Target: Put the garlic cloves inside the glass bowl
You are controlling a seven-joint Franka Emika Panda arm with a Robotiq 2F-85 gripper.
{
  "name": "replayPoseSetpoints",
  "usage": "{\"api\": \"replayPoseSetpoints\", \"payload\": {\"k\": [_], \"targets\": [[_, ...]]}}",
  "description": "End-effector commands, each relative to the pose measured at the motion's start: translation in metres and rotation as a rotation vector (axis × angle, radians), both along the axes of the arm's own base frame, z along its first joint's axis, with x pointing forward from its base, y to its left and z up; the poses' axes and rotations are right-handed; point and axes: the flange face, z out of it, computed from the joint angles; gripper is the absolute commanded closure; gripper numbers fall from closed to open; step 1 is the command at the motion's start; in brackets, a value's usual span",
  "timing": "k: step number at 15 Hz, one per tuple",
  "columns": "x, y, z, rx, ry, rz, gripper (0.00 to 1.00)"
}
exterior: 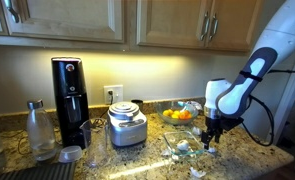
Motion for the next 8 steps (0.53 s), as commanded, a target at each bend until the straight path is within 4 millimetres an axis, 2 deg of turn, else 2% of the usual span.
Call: {"api": "replayPoseSetpoints", "payload": {"k": [1, 3, 8], "targets": [[-0.0011, -0.0027, -0.005, -0.011, -0.032, 0.001, 0.0], [-0.0001, -0.0027, -0.0064, -0.005, -0.042, -0.002, 0.26], [-0.0006, -0.0005, -0.0094, 0.001, -0.048, 0.0, 0.59]]}}
